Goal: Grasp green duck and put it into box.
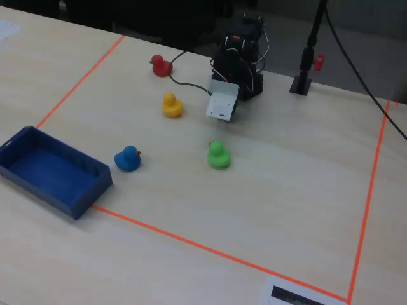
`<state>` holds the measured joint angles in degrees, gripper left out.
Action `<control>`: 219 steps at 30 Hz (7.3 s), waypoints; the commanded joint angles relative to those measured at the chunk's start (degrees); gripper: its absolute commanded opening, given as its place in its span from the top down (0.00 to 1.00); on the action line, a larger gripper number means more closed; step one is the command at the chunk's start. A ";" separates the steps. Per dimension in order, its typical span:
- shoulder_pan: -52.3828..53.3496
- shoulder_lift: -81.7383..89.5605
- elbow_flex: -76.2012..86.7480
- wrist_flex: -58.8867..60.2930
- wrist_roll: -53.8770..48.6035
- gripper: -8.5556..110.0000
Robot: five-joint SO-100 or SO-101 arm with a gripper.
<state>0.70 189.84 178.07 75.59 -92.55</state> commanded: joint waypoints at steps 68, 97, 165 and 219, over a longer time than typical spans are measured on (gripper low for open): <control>2.81 -6.24 -2.55 -1.76 0.26 0.93; -0.35 -84.64 -51.68 -39.90 -15.21 0.65; 32.70 -159.43 -168.31 -54.58 9.67 0.93; 13.36 -46.14 -43.15 -7.91 -10.99 0.60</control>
<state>16.00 124.10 106.70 67.59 -85.52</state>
